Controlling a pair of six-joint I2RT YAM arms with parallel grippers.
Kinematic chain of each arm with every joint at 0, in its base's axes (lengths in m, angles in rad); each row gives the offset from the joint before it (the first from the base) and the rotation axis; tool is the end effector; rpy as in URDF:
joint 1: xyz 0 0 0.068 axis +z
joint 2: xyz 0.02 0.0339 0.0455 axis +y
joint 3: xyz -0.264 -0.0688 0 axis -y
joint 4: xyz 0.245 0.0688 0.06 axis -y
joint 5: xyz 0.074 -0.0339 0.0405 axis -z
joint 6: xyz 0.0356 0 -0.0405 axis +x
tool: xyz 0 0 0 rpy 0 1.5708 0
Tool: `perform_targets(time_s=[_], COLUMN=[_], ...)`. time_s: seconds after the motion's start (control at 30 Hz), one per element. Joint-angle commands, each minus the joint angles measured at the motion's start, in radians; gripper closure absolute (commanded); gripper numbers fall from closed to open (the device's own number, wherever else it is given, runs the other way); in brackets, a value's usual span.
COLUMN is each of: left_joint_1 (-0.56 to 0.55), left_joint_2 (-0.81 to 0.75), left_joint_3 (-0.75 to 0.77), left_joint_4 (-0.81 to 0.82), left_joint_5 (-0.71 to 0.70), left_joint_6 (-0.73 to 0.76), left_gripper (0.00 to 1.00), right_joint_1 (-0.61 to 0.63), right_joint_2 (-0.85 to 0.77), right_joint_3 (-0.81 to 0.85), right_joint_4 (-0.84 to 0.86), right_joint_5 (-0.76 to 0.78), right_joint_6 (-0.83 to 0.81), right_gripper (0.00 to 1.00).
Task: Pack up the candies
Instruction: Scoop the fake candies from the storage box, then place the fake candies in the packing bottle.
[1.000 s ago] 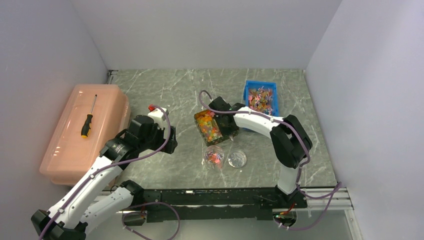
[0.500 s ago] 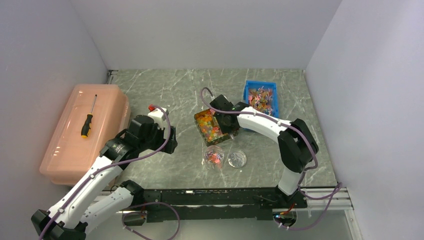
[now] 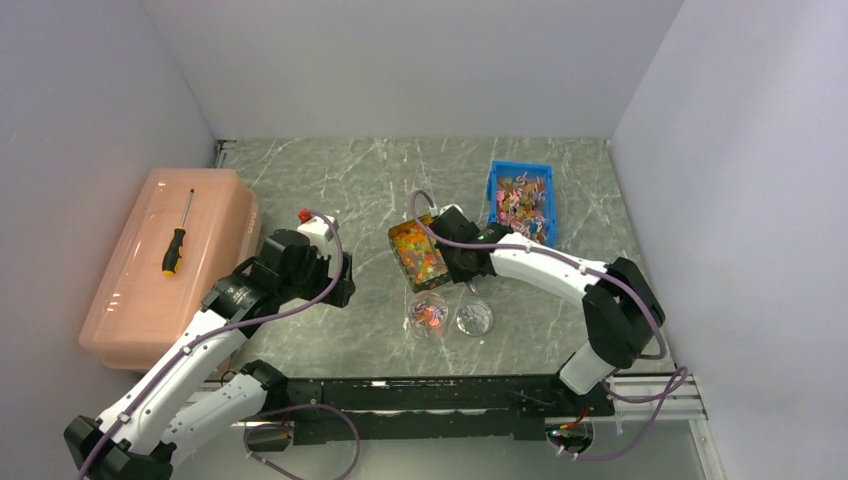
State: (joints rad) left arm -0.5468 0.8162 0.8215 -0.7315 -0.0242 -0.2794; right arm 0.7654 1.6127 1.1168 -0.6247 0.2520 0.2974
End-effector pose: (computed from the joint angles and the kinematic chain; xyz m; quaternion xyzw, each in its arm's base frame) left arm 0.1421 -0.0855 0.2944 0.1167 0.9046 -0.1544 0.3798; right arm 0.2386 0.2169 0.2158 -0.1969 0.9472 0.0066 0.2530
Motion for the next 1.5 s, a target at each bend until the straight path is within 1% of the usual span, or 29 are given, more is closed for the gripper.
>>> perform_targets(time_s=[0.0, 0.33, 0.53, 0.77, 1.03, 1.3, 1.4, 1.47], left_joint_1=[-0.004, -0.004, -0.004, -0.003, -0.003, -0.003, -0.003, -0.004], left_joint_2=[0.003, 0.008, 0.007, 0.001, -0.003, -0.013, -0.024, -0.015], left_joint_3=[0.018, 0.019, 0.019, 0.02, 0.018, 0.02, 0.016, 0.039], left_joint_4=[0.0, -0.003, -0.005, -0.007, -0.003, 0.004, 0.03, 0.029], left_joint_5=[-0.01, -0.02, -0.026, -0.029, -0.013, 0.015, 0.058, 0.109], left_joint_6=[-0.012, -0.014, -0.015, -0.019, -0.014, -0.013, -0.018, -0.021], left_gripper=[0.01, 0.01, 0.01, 0.01, 0.01, 0.01, 0.01, 0.01], right_joint_1=[0.029, 0.092, 0.118, 0.156, 0.199, 0.252, 0.29, 0.318], right_joint_2=[-0.112, -0.335, -0.409, -0.416, -0.481, -0.486, -0.494, -0.494], right_joint_3=[-0.025, -0.134, -0.159, -0.077, 0.009, 0.116, 0.146, 0.165], right_joint_4=[0.083, 0.087, 0.046, -0.123, -0.313, -0.503, -0.535, -0.555], right_joint_5=[0.038, 0.084, 0.095, 0.092, 0.035, -0.007, -0.04, -0.064], right_joint_6=[0.024, 0.044, 0.06, 0.064, 0.133, 0.19, 0.195, 0.192], right_gripper=[1.0, 1.0, 1.0, 1.0, 1.0, 1.0, 1.0, 1.0])
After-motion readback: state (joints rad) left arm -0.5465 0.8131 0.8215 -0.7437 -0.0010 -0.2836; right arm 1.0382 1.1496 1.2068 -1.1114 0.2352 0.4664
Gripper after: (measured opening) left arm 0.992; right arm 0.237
